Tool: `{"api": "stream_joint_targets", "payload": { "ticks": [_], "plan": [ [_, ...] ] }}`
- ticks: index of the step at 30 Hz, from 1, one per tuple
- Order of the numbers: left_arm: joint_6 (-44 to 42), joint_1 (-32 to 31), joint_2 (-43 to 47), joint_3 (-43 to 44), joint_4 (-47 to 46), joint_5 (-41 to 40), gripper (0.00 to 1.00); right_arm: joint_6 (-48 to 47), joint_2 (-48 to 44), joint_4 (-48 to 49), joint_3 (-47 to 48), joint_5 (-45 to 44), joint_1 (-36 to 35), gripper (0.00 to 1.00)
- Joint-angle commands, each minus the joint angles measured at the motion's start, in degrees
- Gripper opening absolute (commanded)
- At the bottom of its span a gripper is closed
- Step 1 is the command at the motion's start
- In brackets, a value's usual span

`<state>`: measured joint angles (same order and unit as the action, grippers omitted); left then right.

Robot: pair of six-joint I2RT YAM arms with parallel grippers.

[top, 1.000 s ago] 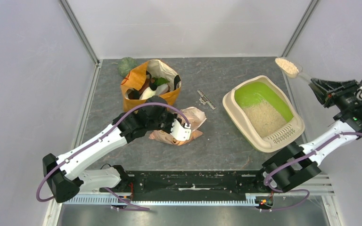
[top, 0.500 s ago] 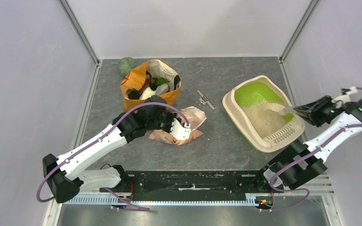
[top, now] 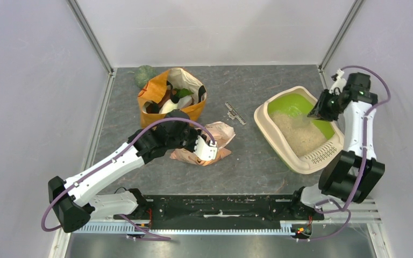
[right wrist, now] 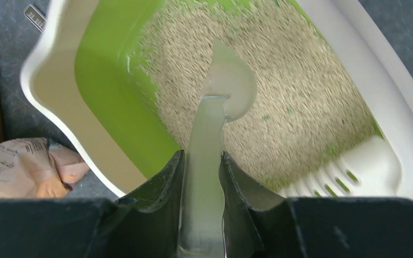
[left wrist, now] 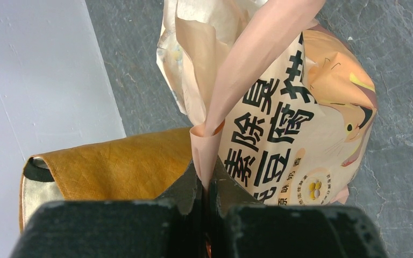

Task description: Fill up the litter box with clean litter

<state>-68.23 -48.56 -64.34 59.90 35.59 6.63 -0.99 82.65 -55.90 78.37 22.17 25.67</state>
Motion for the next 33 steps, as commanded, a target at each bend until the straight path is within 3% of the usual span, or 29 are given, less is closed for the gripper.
{"api": "stream_joint_targets", "payload": {
  "ticks": [1, 15, 23, 30, 33],
  "plan": [
    [-1.0, 0.3, 0.7, -0.7, -1.0, 1.6, 0.02, 4.7, 5.1, 6.9, 6.3, -3.5, -6.1, 0.0],
    [-0.4, 0.5, 0.4, -0.9, -1.1, 0.9, 0.02, 18.8, 14.5, 22.7, 8.6, 2.8, -12.6, 0.0],
    [0.3, 0.7, -0.1, -0.8, -1.2, 0.5, 0.02, 20.8, 14.8, 27.6, 8.9, 7.8, -13.0, 0.0],
    [0.3, 1.0, 0.2, -0.2, -0.4, 0.1, 0.02, 7.3, 6.3, 11.1, 14.3, 1.9, -11.9, 0.0],
    [0.6, 1.0, 0.0, 0.0, -0.4, 0.3, 0.02, 2.2, 1.7, 3.8, 15.6, 4.1, -10.1, 0.0]
  ]
}}
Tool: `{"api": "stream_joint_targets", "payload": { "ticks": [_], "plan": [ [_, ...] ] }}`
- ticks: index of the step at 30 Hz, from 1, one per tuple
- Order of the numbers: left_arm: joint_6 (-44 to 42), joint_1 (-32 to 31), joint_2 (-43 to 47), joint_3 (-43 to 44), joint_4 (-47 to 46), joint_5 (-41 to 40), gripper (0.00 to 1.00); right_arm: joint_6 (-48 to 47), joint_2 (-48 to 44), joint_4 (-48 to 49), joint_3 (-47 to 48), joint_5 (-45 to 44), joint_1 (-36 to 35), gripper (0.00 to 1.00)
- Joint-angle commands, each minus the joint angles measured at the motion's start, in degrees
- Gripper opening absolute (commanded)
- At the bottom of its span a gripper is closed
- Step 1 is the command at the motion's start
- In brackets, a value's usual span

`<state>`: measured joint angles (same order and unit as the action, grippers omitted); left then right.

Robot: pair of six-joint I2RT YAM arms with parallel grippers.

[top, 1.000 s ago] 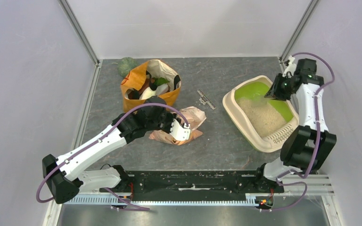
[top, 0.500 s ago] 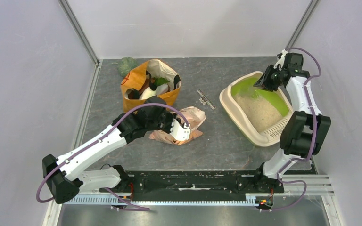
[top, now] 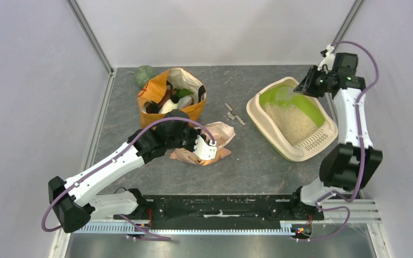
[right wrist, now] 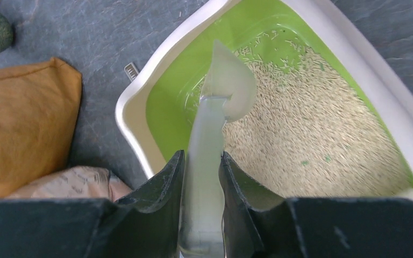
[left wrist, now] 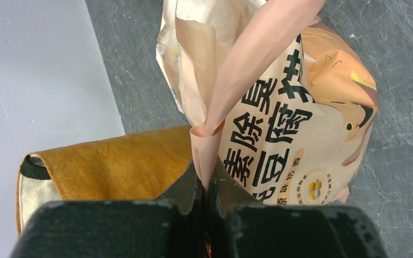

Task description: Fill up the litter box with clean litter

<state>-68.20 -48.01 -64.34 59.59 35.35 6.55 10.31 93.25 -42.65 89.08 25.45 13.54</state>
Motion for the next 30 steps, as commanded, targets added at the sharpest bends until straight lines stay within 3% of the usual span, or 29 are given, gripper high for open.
{"api": "stream_joint_targets", "payload": {
  "ticks": [1, 4, 7, 11, 13, 17, 30],
  "plan": [
    [1.0, 0.5, -0.3, 0.3, -0.3, 0.4, 0.02, -9.8, -10.2, -11.5, 5.2, 2.4, 2.5, 0.0],
    [2.1, 0.5, -1.0, 0.9, -0.2, 0.6, 0.02, -11.3, -11.4, -18.2, 6.7, 9.3, 4.2, 0.0],
    [2.5, 0.5, -1.1, 1.4, -0.4, 0.4, 0.02, -8.4, -12.0, -21.8, 6.6, 23.2, 6.9, 0.0],
    [3.4, 0.6, -1.1, 2.5, 0.4, 0.1, 0.02, -1.5, -14.3, -20.0, 3.0, 39.8, 6.4, 0.0],
    [3.4, 0.6, -0.8, 2.4, 0.6, 0.1, 0.02, 1.0, -15.7, -18.0, 1.5, 43.2, 4.8, 0.0],
    [4.1, 0.6, -0.5, 2.6, 0.8, -0.5, 0.02, 1.8, -18.6, -15.4, -2.0, 43.5, -0.9, 0.0],
    [4.5, 0.6, -1.4, 5.0, 1.9, -0.5, 0.02, -17.1, -17.3, -29.0, -5.7, 30.9, -16.6, 0.0]
  ]
}}
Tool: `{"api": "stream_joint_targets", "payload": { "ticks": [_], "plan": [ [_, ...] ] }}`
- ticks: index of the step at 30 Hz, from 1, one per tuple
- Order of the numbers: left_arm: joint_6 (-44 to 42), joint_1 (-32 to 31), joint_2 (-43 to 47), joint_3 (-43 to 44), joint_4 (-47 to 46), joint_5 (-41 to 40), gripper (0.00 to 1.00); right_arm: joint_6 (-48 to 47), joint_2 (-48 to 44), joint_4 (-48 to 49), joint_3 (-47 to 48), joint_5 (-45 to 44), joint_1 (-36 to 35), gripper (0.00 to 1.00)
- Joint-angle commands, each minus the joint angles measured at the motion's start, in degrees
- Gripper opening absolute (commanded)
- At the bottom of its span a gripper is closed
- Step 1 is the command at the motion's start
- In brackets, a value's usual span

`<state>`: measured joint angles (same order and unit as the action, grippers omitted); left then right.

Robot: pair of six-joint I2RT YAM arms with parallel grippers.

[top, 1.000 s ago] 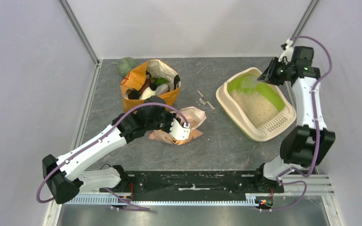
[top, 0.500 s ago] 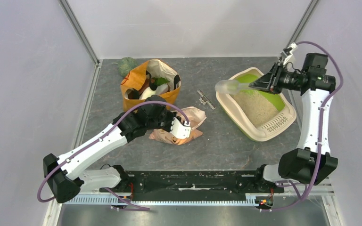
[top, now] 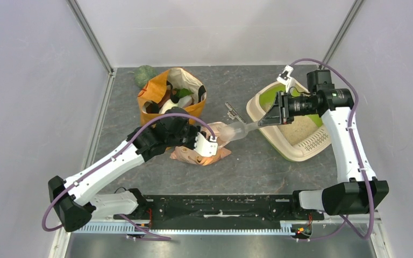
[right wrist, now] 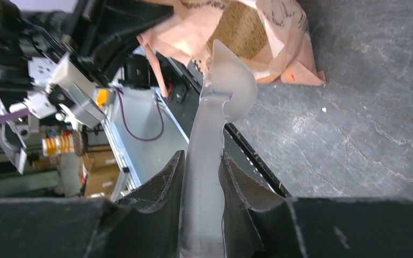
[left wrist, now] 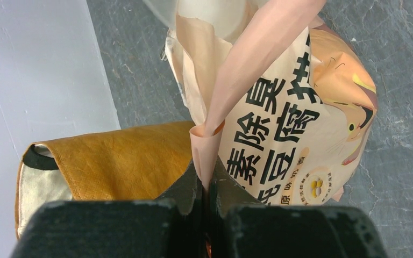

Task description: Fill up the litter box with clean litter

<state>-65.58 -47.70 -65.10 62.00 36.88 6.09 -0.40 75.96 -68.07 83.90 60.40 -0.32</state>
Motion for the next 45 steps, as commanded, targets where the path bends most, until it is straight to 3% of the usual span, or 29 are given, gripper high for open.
{"api": "stream_joint_targets", "payload": {
  "ticks": [1, 6, 13, 29, 32, 38, 45],
  "plan": [
    [1.9, 0.3, -0.8, 2.7, 0.4, 0.1, 0.02, -6.0, 0.1, -2.8, -0.9, -5.3, -4.0, 0.0],
    [1.9, 0.3, -1.2, 3.2, 0.4, 1.4, 0.02, 1.5, 0.1, 8.8, -1.9, -15.5, -12.3, 0.0],
    [1.4, 0.3, -0.5, 2.7, -0.1, 2.6, 0.02, 4.0, 5.7, 15.2, 0.8, -23.1, -18.7, 0.0],
    [0.4, 0.2, 0.7, 0.0, -0.2, 3.7, 0.02, 3.6, 17.2, 18.0, -1.0, -44.6, -35.5, 0.0],
    [0.4, 0.2, 1.0, -0.4, -0.2, 3.7, 0.02, 4.1, 18.8, 20.2, -3.5, -40.5, -35.7, 0.0],
    [0.1, 0.2, 1.4, -0.8, -0.2, 3.4, 0.02, 8.5, 20.9, 25.1, -6.1, -21.0, -29.8, 0.0],
    [0.1, 0.2, 0.8, -0.2, -0.1, 3.4, 0.02, 24.1, 19.9, 44.0, -15.2, -2.8, -23.8, 0.0]
  ]
}}
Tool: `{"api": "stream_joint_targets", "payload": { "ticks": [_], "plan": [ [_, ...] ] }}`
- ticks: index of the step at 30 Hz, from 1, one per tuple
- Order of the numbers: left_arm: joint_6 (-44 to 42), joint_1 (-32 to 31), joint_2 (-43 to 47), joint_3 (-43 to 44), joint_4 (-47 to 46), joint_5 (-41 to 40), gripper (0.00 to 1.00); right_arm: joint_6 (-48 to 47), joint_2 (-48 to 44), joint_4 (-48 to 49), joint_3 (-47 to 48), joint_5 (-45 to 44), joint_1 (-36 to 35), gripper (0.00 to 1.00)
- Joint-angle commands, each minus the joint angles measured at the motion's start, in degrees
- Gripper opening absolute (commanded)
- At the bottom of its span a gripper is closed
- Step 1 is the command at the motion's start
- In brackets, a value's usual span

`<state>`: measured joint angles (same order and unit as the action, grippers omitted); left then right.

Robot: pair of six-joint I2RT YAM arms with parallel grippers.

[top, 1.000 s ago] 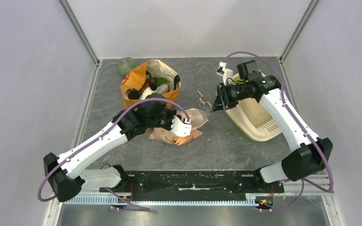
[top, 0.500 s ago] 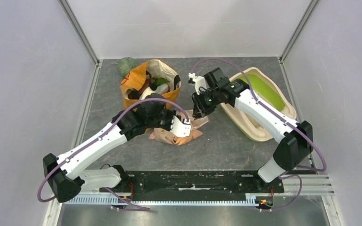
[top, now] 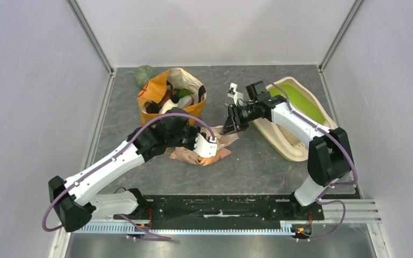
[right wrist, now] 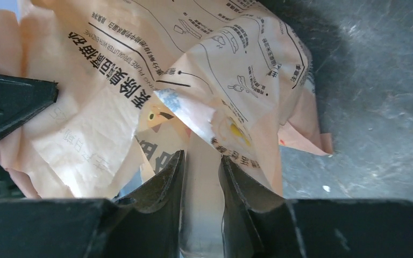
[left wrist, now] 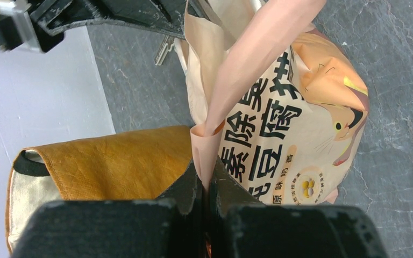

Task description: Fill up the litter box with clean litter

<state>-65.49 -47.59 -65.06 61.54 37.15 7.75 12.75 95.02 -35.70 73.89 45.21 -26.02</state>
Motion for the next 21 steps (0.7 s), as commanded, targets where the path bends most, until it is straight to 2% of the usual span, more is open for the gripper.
{"api": "stream_joint_targets", "payload": {
  "ticks": [1, 4, 7, 9, 13, 15, 17, 21],
  "plan": [
    [-0.1, 0.0, 0.7, 0.3, -0.6, 1.7, 0.02, 14.6, 0.4, 16.4, -6.9, 14.1, 2.4, 0.0],
    [0.0, 0.0, 0.5, 0.6, -0.4, 1.8, 0.02, 25.1, -0.2, 30.3, -10.9, 17.2, 3.1, 0.0],
    [-0.2, 0.0, 0.2, 0.6, -0.5, 1.8, 0.02, 40.4, 0.4, 50.4, -15.8, 19.2, 3.3, 0.0],
    [-0.3, 0.0, 0.1, 0.6, -0.4, 1.6, 0.02, 43.1, 0.5, 53.5, -16.7, 20.7, 4.8, 0.0],
    [-0.4, 0.0, 0.8, 0.7, -0.4, 1.2, 0.02, 37.9, -3.1, 44.9, -17.2, 21.5, 9.6, 0.0],
    [-0.4, 0.0, 0.8, 0.6, -0.4, 1.2, 0.02, 32.1, -5.4, 37.1, -16.5, 18.5, 8.9, 0.0],
    [-0.4, 0.0, 0.5, 0.4, -0.4, 1.2, 0.02, 31.7, -5.6, 35.9, -15.4, 18.0, 6.8, 0.0],
    [-0.3, 0.0, 0.5, 0.7, -0.5, 0.9, 0.02, 16.8, -8.4, 15.0, -11.5, 14.6, 10.0, 0.0]
  ]
}}
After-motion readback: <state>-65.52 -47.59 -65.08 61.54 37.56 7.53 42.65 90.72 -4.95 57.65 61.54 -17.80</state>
